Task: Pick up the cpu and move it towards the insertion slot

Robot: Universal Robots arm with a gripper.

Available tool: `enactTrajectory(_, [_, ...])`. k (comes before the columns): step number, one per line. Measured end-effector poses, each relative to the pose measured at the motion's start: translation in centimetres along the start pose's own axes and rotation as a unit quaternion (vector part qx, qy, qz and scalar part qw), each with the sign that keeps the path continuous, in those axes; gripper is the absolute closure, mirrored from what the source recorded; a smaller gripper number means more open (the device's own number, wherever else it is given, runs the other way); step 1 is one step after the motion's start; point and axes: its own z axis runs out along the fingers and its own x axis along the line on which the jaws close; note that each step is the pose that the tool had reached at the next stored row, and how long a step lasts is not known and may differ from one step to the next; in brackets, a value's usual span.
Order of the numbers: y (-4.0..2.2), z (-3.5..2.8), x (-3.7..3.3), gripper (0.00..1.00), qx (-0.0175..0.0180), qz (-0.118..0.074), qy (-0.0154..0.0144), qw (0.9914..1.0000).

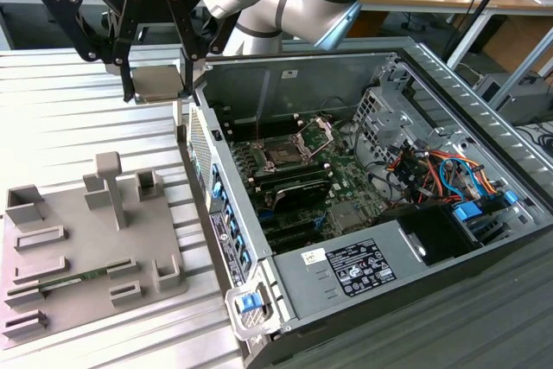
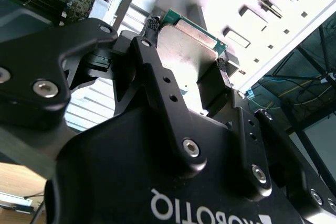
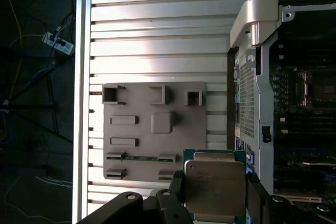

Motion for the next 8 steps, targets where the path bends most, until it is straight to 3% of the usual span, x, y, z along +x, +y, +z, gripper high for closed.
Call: enactTrajectory(8, [-0.01,0.01,-0.45,0.45,0.0,0.0,0.0,1.0])
